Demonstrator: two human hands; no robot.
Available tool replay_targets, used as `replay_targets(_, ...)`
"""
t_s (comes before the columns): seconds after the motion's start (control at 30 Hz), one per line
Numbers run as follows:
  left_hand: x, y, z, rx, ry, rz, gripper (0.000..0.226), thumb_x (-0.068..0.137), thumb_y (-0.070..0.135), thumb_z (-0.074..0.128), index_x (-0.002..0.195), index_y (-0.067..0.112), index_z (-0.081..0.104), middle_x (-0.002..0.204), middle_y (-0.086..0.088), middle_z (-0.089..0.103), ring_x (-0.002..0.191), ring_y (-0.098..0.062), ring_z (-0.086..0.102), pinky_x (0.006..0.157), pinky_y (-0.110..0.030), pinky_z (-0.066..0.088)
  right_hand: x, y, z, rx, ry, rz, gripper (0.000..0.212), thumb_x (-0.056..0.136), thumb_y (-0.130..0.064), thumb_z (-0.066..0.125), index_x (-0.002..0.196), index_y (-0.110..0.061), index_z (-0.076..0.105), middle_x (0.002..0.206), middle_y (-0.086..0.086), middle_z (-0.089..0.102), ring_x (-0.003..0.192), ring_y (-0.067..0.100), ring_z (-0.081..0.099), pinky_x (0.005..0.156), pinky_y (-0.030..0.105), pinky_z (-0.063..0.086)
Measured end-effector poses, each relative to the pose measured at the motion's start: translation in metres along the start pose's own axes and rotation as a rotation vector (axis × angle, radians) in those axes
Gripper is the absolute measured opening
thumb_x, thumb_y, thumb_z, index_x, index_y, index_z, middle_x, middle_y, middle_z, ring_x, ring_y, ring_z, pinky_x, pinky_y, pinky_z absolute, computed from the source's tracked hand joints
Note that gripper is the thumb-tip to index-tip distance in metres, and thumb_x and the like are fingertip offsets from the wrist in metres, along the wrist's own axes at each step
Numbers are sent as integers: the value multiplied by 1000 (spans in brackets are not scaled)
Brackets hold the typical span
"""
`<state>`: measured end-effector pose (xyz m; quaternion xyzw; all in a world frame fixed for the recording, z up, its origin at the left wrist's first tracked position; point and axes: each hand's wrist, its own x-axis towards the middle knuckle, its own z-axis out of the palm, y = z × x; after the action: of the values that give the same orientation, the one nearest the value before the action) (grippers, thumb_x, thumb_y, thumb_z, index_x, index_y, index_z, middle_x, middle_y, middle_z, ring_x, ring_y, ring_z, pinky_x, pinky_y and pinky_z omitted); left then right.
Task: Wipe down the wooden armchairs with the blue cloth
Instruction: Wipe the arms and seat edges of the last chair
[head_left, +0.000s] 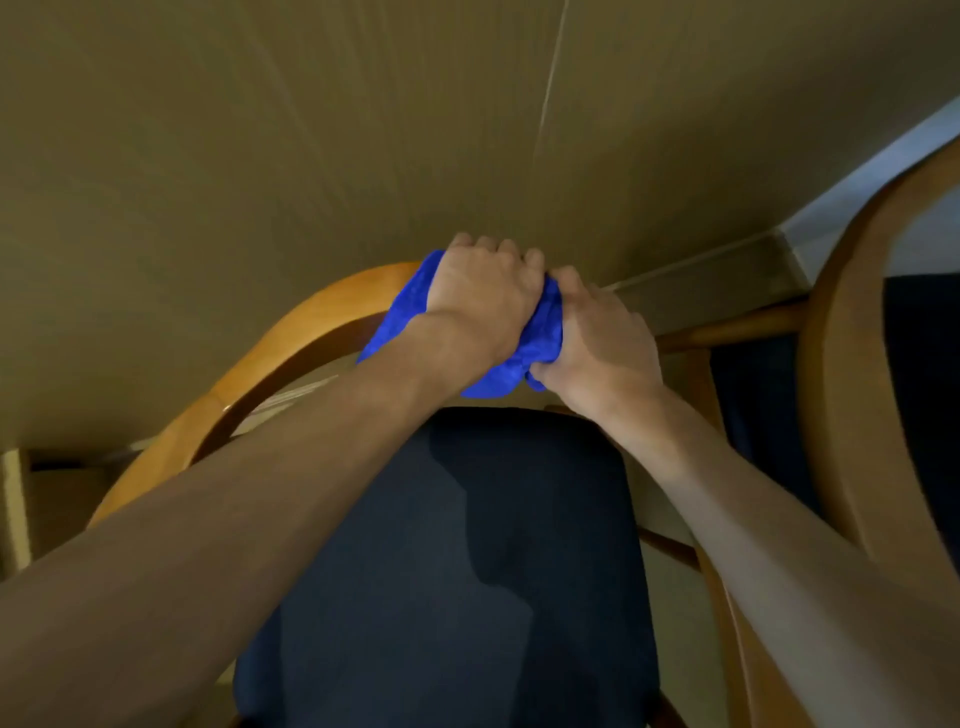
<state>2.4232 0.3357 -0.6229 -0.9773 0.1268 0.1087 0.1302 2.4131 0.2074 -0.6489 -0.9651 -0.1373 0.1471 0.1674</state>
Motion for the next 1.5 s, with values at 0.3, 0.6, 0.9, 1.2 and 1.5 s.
replay_targets(0.3, 24, 93, 10, 108, -17, 246, 37, 88, 25, 57, 121, 12, 47, 119, -8, 58, 108, -27, 55, 91, -36, 37, -58, 65, 17, 22, 75, 286, 58, 69, -32, 79, 115, -26, 44, 111, -2, 59, 108, 23, 55, 87, 37, 40)
replay_targets(0.6, 21, 146, 20, -82, 19, 617, 57, 71, 29, 72, 117, 17, 42, 108, -3, 56, 99, -22, 56, 85, -33, 39, -138, 93, 20, 1, 169, 474, 97, 67, -48, 78, 145, -26, 24, 128, -2, 50, 118, 21, 47, 100, 37, 36)
replay_targets(0.9, -18, 196, 16, -36, 178, 813, 79, 63, 35, 78, 129, 13, 41, 129, -6, 49, 115, -24, 47, 100, -40, 36, -206, 99, 25, 85, 210, 594, 104, 70, -45, 76, 151, -26, 14, 147, -3, 38, 133, 18, 38, 110, 36, 32)
replay_targets(1.2, -85, 249, 17, 21, 189, 935, 89, 73, 32, 73, 145, 4, 28, 150, -17, 33, 142, -34, 24, 119, -50, 12, -294, 97, 46, 137, 233, 697, 110, 72, -45, 78, 154, -23, 9, 155, 1, 28, 139, 18, 31, 115, 37, 32)
replay_targets(1.5, -181, 300, 30, -31, 224, 1068, 64, 90, 18, 49, 147, 1, 25, 155, -19, 26, 146, -35, 15, 120, -50, 4, -396, 72, 75, 234, 307, 851, 109, 71, -32, 83, 155, -16, 14, 153, 4, 32, 137, 20, 35, 112, 35, 36)
